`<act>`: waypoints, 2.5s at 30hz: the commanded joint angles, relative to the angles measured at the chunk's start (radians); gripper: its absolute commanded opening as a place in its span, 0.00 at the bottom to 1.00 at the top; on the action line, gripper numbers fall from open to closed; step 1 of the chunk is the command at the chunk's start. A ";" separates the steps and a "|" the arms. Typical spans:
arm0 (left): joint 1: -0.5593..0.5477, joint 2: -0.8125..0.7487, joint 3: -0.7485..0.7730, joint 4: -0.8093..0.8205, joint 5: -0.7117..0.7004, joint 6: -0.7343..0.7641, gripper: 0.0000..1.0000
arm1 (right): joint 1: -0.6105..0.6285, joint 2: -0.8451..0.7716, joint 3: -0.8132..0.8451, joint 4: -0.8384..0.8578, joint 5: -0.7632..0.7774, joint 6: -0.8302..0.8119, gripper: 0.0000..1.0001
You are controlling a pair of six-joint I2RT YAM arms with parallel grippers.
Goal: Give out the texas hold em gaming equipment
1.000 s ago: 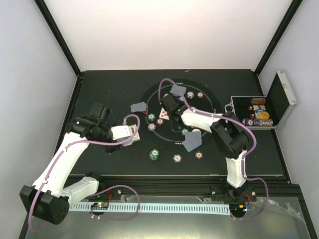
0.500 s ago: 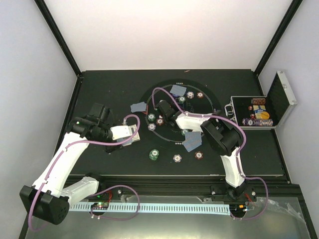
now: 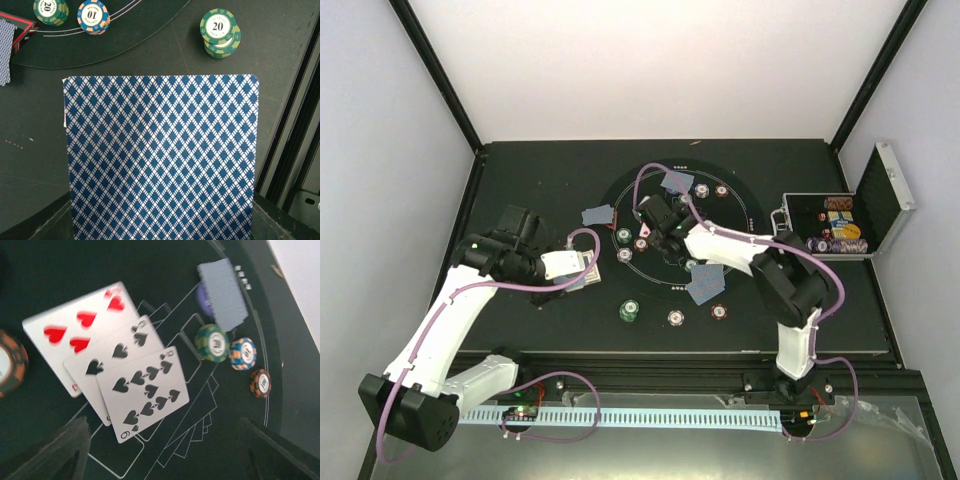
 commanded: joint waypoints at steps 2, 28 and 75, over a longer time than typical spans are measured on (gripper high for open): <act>0.002 -0.014 0.042 -0.025 0.011 0.006 0.02 | -0.012 -0.163 -0.011 -0.007 -0.062 0.174 0.89; 0.002 0.002 0.054 -0.007 0.048 -0.008 0.01 | -0.024 -0.361 -0.202 0.315 -1.196 1.146 0.96; 0.002 -0.001 0.039 0.002 0.038 -0.005 0.01 | 0.162 -0.074 -0.205 0.750 -1.302 1.497 0.59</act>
